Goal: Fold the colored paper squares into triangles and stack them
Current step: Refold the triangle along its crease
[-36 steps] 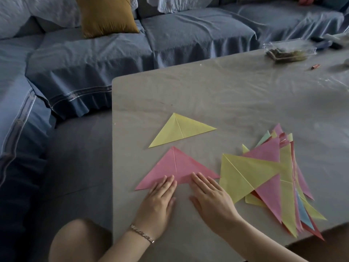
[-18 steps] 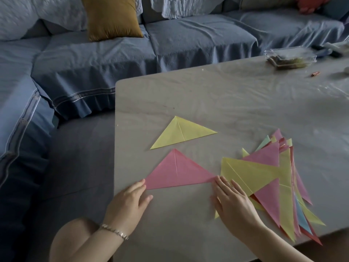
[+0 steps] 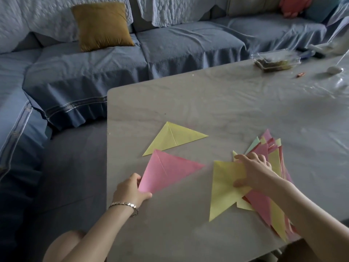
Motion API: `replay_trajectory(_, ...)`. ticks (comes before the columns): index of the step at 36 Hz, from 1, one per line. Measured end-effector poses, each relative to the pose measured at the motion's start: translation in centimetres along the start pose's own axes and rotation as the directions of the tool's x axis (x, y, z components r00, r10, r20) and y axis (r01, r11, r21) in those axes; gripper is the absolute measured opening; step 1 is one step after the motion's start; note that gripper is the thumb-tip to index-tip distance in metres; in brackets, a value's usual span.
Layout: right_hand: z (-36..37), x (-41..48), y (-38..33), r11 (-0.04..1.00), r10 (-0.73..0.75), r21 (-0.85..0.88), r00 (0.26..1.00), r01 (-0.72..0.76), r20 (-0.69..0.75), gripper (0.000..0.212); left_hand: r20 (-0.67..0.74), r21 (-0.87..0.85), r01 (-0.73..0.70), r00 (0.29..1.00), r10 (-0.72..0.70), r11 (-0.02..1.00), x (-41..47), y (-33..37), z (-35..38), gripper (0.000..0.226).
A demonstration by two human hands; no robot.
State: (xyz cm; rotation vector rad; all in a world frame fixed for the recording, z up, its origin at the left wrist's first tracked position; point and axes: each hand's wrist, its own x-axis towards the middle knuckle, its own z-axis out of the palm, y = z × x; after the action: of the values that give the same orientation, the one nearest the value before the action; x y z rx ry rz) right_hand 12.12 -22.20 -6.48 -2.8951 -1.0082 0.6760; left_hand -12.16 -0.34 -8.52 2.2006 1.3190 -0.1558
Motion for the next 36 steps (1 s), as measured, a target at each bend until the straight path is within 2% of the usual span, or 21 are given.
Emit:
replay_trajectory(1, 0.0, 0.2, 0.1, 1.0, 0.0, 0.002, 1.0, 0.0, 0.004, 0.087, -0.021, 0.004, -0.029, 0.999, 0.029, 1.0, -0.2, 0.0, 0.2, 0.025)
replay_trajectory(3, 0.1, 0.5, 0.1, 1.0, -0.004, -0.002, 1.0, 0.004, 0.01, 0.081, -0.105, 0.025, -0.093, 0.99, 0.095, 0.995, -0.6, 0.3, 0.7, 0.034)
replay_trajectory(7, 0.3, 0.6, 0.3, 0.999, -0.028, 0.016, 1.0, 0.028, -0.006, 0.076, -0.276, -0.124, -0.2, 0.948, 0.16, 0.972, -1.2, 2.1, -0.2, 0.032)
replay_trajectory(9, 0.5, 0.4, 0.4, 0.999, -0.046, 0.009, 0.999, 0.046, -0.021, 0.072, -0.349, -0.128, -0.24, 0.919, 0.183, 0.962, -0.4, 3.2, -1.2, 0.031)
replay_trajectory(12, 1.0, 0.0, 0.7, 0.996, -0.066, 0.052, 0.993, 0.072, -0.102, 0.049, -0.395, -0.138, -0.248, 0.902, 0.177, 0.959, 2.0, 4.9, -2.8, 0.029)
replay_trajectory(14, 1.5, -0.4, 0.7, 0.993, -0.063, 0.084, 0.981, 0.08, -0.182, 0.036, -0.376, -0.12, -0.231, 0.911, 0.171, 0.966, 3.7, 5.9, -3.7, 0.023)
replay_trajectory(16, 2.0, -1.0, 0.6, 0.989, -0.063, 0.113, 0.965, 0.094, -0.254, 0.032, -0.328, -0.097, -0.21, 0.93, 0.168, 0.973, 5.4, 6.8, -4.3, 0.017)
replay_trajectory(19, 2.5, -2.2, 0.1, 0.971, -0.087, 0.181, 0.94, 0.153, -0.33, 0.027, -0.301, -0.027, -0.185, 0.939, 0.169, 0.982, 7.3, 7.3, -4.6, 0.041)
replay_trajectory(23, 2.2, -3.4, -1.2, 0.932, -0.116, 0.283, 0.927, 0.226, -0.358, 0.025, -0.36, 0.094, -0.139, 0.919, 0.163, 0.986, 7.3, 7.1, -3.7, 0.065)
replay_trajectory(26, 1.6, -3.7, -2.5, 0.894, -0.115, 0.371, 0.927, 0.253, -0.357, 0.025, -0.35, -0.005, -0.278, 0.9, 0.259, 0.961, 5.4, 7.1, -2.4, 0.065)
replay_trajectory(28, 1.3, -3.5, -3.5, 0.858, -0.117, 0.44, 0.936, 0.263, -0.333, 0.024, -0.201, -0.144, -0.352, 0.926, 0.321, 0.925, 3.1, 7.1, -1.3, 0.061)
replay_trajectory(30, 1.1, -3.0, -4.6, 0.82, -0.115, 0.505, 0.943, 0.268, -0.314, 0.023, 0.023, -0.28, -0.305, 0.946, 0.324, 0.91, 0.8, 6.8, -0.3, 0.06)
replay_trajectory(32, 1.0, -2.2, -5.8, 0.793, -0.117, 0.544, 0.946, 0.273, -0.303, 0.024, 0.14, -0.333, -0.255, 0.939, 0.315, 0.908, -0.7, 6.1, 0.7, 0.057)
replay_trajectory(33, 1.1, -1.9, -6.3, 0.783, -0.113, 0.559, 0.947, 0.271, -0.3, 0.025, 0.141, -0.324, -0.254, 0.939, 0.312, 0.911, -1.0, 5.6, 1.1, 0.053)
replay_trajectory(36, 2.0, -1.4, -7.8, 0.785, -0.073, 0.561, 0.938, 0.264, -0.339, 0.035, 0.028, -0.262, -0.269, 0.958, 0.286, 0.927, -1.0, 4.2, 1.7, 0.043)
